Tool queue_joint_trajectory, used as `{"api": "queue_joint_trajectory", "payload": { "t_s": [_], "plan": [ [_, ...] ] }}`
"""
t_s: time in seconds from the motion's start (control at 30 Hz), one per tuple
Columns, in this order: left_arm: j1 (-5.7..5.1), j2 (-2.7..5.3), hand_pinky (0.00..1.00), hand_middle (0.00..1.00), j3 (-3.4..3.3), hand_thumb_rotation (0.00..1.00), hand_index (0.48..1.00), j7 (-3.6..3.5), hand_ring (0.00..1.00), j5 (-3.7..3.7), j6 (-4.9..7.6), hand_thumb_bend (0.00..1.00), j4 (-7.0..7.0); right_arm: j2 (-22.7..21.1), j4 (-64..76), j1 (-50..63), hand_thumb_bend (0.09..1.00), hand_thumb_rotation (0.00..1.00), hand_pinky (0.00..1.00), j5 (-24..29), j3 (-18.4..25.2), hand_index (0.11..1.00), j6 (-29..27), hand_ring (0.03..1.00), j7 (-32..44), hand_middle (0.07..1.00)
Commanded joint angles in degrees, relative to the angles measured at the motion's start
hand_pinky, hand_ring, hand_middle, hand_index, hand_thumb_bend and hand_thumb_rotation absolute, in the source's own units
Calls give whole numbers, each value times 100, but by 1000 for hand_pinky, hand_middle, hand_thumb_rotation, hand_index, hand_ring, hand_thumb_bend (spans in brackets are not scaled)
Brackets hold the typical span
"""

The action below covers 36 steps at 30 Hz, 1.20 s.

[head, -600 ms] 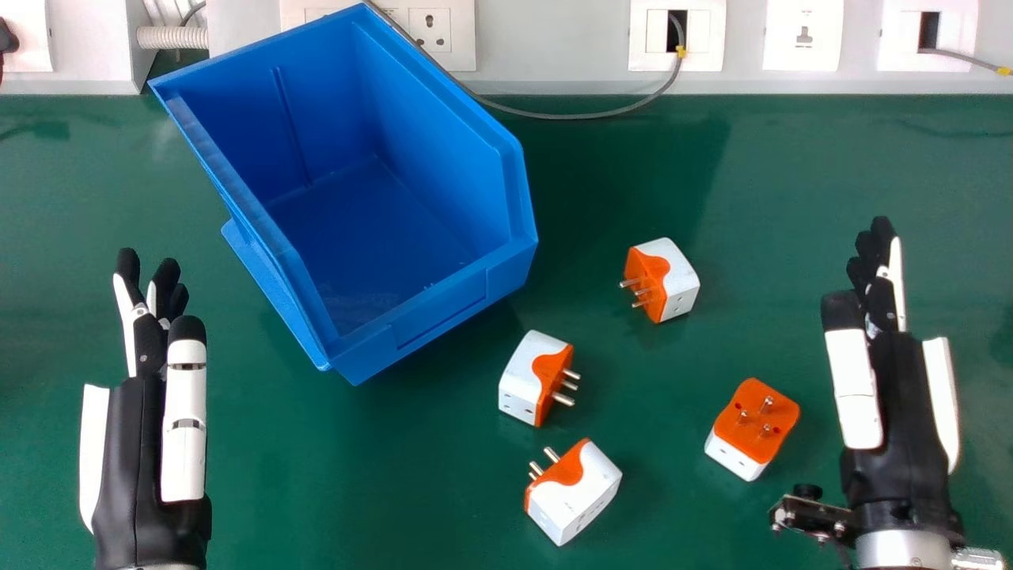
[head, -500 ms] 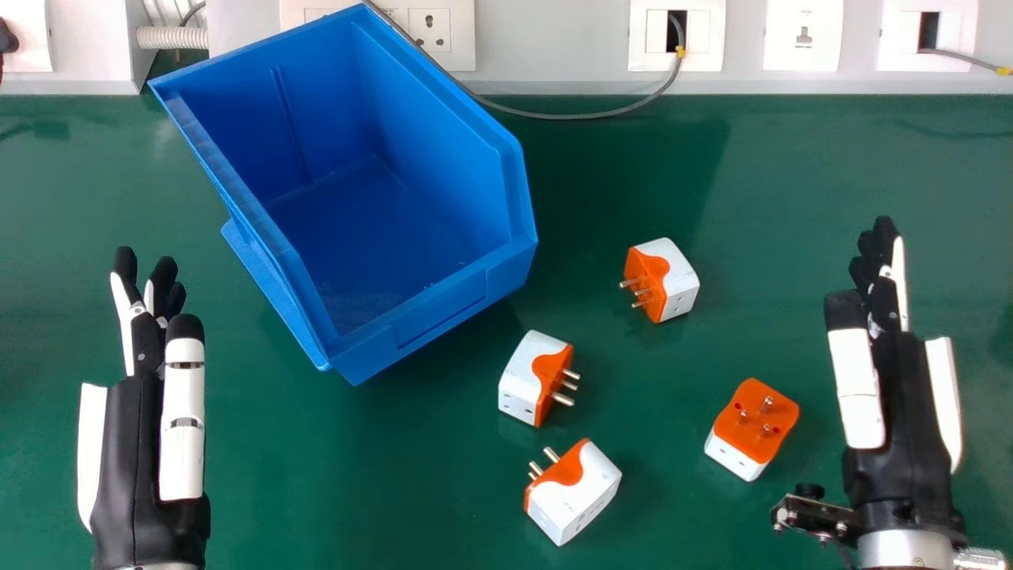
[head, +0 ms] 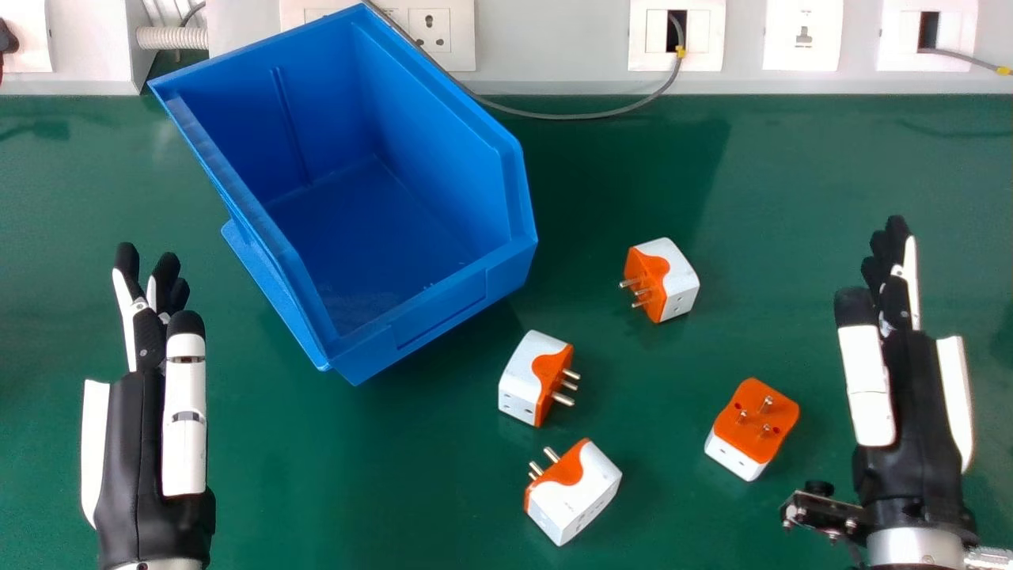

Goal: Pick all objects and put in blue box

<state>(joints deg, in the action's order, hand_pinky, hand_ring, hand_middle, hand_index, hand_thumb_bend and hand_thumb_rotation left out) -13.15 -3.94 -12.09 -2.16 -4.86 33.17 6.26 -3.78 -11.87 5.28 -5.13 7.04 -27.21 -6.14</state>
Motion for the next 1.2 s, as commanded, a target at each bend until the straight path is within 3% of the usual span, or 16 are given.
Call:
{"api": "queue_joint_trajectory", "payload": {
  "t_s": [0.0, 0.23, 0.3, 0.43, 0.6, 0.83, 1.0, 1.17],
  "plan": [
    [31, -23, 1000, 1000, -17, 1000, 1000, 28, 1000, 40, 88, 105, -108, -87, 193, -16, 594, 1000, 1000, -116, 42, 1000, 35, 1000, -100, 1000],
    [-64, -45, 1000, 1000, -22, 1000, 1000, 33, 1000, 126, 72, 102, -187, -601, -45, 108, 664, 1000, 1000, -1412, -47, 1000, -212, 1000, -669, 1000],
    [-77, -49, 1000, 1000, -19, 1000, 1000, 24, 1000, 118, 69, 106, -197, -810, -143, 140, 640, 987, 991, -1817, -116, 1000, -209, 1000, -832, 1000],
    [-90, -45, 1000, 1000, -10, 1000, 1000, -26, 1000, 50, 84, 133, -200, -1166, -405, 160, 676, 900, 945, -2452, -280, 1000, -203, 1000, -1177, 1000],
    [-137, -14, 1000, 1000, -16, 998, 1000, 4, 1000, 66, 8, 176, -256, -1424, -655, 123, 741, 874, 903, -2951, -477, 1000, 126, 1000, -1451, 1000],
    [-159, -46, 1000, 1000, -38, 1000, 1000, 29, 1000, 140, 72, 148, -238, -1668, -879, -4, 802, 880, 882, -3509, -820, 996, 862, 982, -1607, 1000],
    [-163, -32, 1000, 1000, -48, 1000, 1000, -13, 1000, 4, 17, 134, -280, -1716, -1144, -185, 830, 822, 845, -3677, -1061, 961, 1326, 933, -1700, 964],
    [-159, -30, 1000, 1000, -52, 997, 1000, 13, 1000, 44, -11, 144, -320, -1827, -1425, -454, 841, 788, 854, -3846, -1325, 945, 1845, 927, -1693, 949]
  ]
}}
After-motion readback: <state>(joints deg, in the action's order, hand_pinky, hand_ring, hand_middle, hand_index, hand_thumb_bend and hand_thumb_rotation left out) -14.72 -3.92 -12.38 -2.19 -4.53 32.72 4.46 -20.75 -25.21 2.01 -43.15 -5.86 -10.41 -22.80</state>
